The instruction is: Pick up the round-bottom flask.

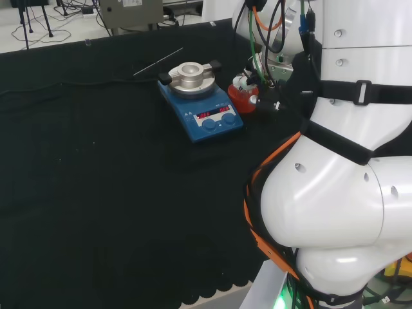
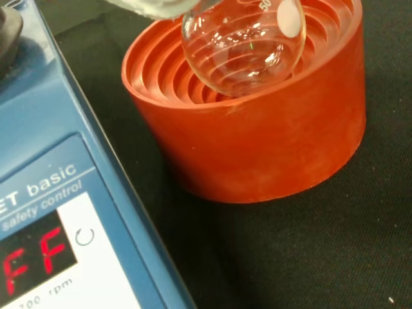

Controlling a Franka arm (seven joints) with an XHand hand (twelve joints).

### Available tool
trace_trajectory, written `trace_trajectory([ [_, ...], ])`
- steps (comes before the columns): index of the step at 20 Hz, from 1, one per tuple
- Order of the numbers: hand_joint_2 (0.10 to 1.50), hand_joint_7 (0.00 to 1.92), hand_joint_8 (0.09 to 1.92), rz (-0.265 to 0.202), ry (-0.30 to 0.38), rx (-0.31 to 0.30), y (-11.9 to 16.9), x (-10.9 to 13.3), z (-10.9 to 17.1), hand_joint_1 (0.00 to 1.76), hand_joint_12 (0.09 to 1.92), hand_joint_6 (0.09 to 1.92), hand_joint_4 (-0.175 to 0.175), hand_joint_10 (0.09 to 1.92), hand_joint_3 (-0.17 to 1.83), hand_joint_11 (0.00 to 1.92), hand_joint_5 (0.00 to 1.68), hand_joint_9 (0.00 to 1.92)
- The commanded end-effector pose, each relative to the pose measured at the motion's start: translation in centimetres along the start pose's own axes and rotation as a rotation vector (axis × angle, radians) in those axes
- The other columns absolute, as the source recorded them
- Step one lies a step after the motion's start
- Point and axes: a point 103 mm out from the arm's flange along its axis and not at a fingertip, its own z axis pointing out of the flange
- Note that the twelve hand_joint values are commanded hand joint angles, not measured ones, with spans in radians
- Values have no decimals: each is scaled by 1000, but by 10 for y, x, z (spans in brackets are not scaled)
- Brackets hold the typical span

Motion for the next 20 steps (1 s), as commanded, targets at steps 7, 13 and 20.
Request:
trace_trajectory([
  [7, 938, 277, 709, 31, 8, -64, -20, 8, -43, 996, 1368, 1424, 17, 745, 610, 23, 810, 417],
  [13, 918, 281, 712, 18, 34, -58, -36, 8, -68, 998, 1369, 1439, 11, 748, 656, 29, 812, 420],
  [20, 910, 284, 714, 7, 59, -35, -47, 10, -82, 999, 1370, 1447, 8, 751, 674, 33, 812, 426],
])
